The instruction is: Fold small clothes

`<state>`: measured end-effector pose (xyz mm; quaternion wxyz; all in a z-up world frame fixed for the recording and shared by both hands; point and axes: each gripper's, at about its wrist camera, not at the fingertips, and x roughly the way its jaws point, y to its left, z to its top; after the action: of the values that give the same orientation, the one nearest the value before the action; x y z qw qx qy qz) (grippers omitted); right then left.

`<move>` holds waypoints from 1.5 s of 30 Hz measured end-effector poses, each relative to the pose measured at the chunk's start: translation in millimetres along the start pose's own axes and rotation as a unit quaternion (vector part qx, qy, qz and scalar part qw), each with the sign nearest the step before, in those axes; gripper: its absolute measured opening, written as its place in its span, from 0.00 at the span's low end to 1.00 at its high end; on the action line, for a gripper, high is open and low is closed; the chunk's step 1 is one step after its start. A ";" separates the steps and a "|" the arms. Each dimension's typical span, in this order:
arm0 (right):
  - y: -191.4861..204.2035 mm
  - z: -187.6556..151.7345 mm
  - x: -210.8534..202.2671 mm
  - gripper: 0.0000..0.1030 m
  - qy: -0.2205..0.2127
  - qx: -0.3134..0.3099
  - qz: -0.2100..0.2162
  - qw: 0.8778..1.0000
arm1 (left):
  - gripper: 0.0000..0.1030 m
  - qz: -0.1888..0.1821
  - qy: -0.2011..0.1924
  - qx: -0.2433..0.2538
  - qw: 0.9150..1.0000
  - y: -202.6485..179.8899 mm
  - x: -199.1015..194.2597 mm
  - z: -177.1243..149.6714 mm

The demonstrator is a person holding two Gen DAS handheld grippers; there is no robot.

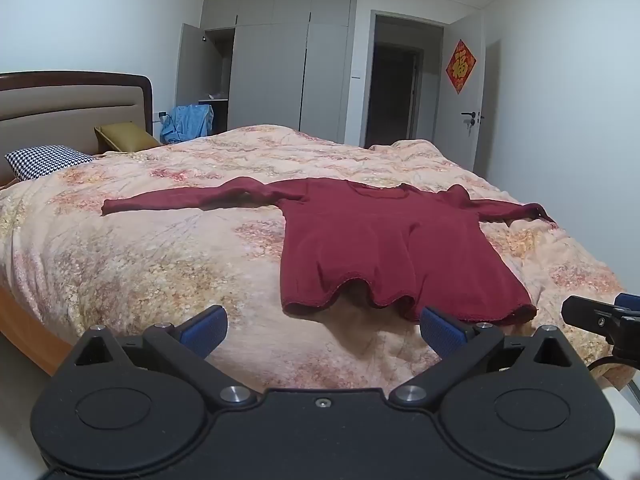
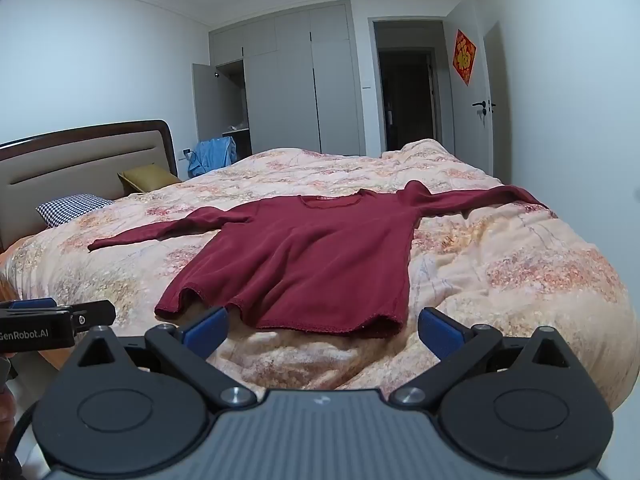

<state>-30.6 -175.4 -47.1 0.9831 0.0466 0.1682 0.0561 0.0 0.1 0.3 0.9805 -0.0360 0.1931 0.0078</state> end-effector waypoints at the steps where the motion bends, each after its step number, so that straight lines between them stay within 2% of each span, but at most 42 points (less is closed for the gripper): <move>1: -0.1 -0.1 0.2 1.00 0.001 0.002 0.000 1.000 | 0.99 0.000 -0.001 0.000 1.000 -0.1 -0.1 0.0; 45: -3.9 -1.9 4.5 1.00 0.008 0.007 -0.002 1.000 | 0.99 0.003 0.001 0.000 1.000 -2.3 -2.0 0.5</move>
<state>-26.7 -178.5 -50.8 0.9814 0.0531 0.1765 0.0535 -1.6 -2.2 1.6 0.9803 -0.0352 0.1942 0.0101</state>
